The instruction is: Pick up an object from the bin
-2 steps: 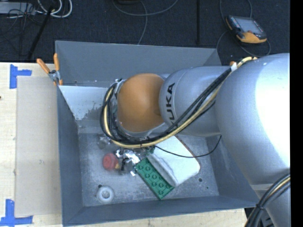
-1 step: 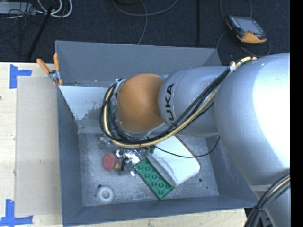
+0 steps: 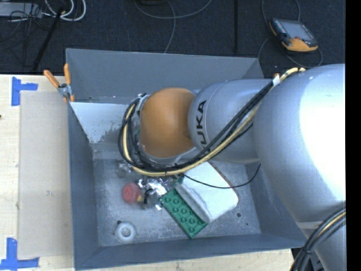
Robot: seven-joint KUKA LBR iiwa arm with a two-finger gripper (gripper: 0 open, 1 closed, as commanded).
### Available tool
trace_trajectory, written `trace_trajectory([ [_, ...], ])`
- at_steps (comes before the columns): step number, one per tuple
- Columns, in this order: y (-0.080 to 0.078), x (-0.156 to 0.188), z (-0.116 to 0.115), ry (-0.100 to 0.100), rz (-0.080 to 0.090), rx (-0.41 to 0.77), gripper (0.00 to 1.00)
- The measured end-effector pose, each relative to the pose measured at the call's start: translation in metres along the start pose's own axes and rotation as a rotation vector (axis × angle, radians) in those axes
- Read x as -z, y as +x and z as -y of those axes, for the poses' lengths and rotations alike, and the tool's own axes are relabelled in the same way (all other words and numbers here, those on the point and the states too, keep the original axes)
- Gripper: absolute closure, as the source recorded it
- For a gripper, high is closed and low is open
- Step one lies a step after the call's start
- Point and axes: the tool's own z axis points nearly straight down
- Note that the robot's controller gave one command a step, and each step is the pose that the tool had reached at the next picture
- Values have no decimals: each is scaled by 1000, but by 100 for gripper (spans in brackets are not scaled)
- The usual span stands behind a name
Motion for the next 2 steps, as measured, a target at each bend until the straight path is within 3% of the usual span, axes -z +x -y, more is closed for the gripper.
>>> trace_trajectory([
  [1, 0, 0, 0, 0, 0, -1, 100],
  [2, -1, 11, 0, 4, 1, -3, 100],
])
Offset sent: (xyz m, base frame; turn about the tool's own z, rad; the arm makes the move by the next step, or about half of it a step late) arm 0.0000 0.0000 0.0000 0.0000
